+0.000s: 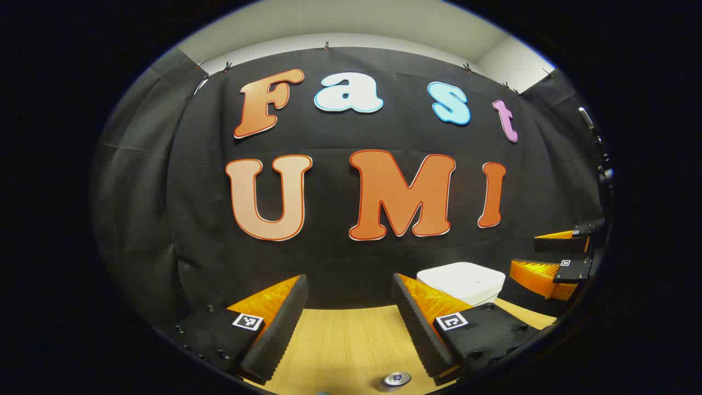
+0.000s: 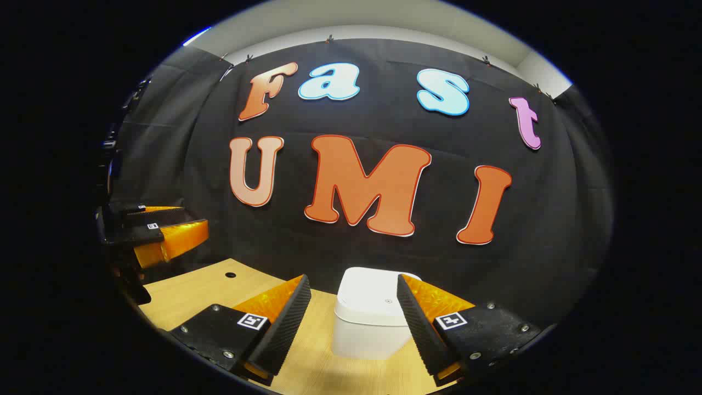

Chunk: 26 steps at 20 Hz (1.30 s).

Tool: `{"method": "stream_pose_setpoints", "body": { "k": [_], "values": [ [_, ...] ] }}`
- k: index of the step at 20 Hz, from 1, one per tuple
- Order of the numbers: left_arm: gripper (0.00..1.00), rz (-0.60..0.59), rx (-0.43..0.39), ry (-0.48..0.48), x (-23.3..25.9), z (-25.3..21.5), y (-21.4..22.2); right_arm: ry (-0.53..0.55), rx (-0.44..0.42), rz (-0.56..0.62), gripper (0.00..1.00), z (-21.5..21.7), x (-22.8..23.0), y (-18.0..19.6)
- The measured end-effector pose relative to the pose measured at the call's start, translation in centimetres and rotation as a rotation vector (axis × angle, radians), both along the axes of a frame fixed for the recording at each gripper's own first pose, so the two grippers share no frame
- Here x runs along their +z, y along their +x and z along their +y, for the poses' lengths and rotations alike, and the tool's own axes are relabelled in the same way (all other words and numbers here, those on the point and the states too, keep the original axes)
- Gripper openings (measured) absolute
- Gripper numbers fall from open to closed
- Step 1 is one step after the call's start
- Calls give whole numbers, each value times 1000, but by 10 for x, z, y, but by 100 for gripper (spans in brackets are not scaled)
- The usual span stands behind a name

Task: Press the lid of the desktop garbage bin to open it, pick up the crumpled paper on the desktop and throw it into the bin, then pick up the pop can on the desktop and drop it into the bin, and finally close the garbage bin lid.

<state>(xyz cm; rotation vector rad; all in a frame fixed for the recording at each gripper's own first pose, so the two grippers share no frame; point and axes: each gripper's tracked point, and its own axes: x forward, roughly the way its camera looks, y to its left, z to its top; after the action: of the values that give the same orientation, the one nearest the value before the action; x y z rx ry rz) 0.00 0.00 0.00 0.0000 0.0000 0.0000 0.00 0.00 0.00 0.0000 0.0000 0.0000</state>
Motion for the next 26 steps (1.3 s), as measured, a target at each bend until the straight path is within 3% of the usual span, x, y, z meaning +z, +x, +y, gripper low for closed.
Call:
{"method": "stream_pose_setpoints", "body": {
  "k": [7,14,26],
  "values": [
    [98,-41,-7,-50,22,8,21,41,-12,-17,95,4,27,20],
    [96,-106,3,-5,45,12,21,53,-51,-59,95,-10,42,22],
    [96,-77,46,-17,30,18,21,-29,-84,29,95,-43,8,41]
  ]
}}
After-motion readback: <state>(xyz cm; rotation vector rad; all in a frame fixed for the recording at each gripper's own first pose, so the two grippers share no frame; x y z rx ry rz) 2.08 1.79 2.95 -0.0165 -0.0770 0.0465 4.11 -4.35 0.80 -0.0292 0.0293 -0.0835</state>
